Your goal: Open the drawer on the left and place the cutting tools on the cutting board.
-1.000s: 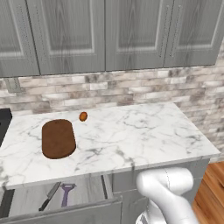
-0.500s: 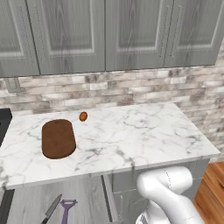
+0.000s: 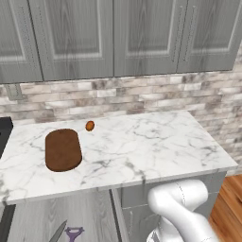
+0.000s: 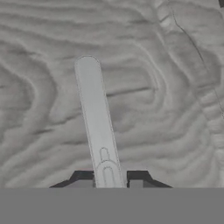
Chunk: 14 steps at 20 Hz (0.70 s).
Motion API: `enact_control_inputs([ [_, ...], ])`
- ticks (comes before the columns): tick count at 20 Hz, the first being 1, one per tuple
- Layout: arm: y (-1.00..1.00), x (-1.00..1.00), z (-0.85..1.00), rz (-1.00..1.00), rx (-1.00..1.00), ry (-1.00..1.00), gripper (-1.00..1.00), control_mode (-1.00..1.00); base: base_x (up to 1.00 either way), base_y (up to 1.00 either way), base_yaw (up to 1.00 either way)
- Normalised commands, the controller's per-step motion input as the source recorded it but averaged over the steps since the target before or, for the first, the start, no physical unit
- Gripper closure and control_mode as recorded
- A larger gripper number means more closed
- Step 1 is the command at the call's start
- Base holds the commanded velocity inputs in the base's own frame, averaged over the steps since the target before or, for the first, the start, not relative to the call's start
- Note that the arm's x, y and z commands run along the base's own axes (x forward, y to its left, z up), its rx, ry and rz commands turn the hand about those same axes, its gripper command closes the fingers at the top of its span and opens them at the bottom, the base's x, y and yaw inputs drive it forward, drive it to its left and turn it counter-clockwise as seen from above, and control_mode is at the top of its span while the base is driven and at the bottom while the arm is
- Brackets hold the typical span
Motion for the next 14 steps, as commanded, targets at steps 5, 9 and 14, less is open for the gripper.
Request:
enact_control_inputs([
  [5,0.00,-0.13,-0.01,0.00,0.00,0.00,-1.00,-1.00,0.00,0.00,0.00],
  [9,-0.02,-0.96,0.12,0.00,0.09,-0.02,-1.00,-1.00,0.00,0.00,0.00],
  [14,-0.19,-1.00,0.41,0.00,0.17,0.00,-1.00,-1.00,0.00,0.00,0.00],
])
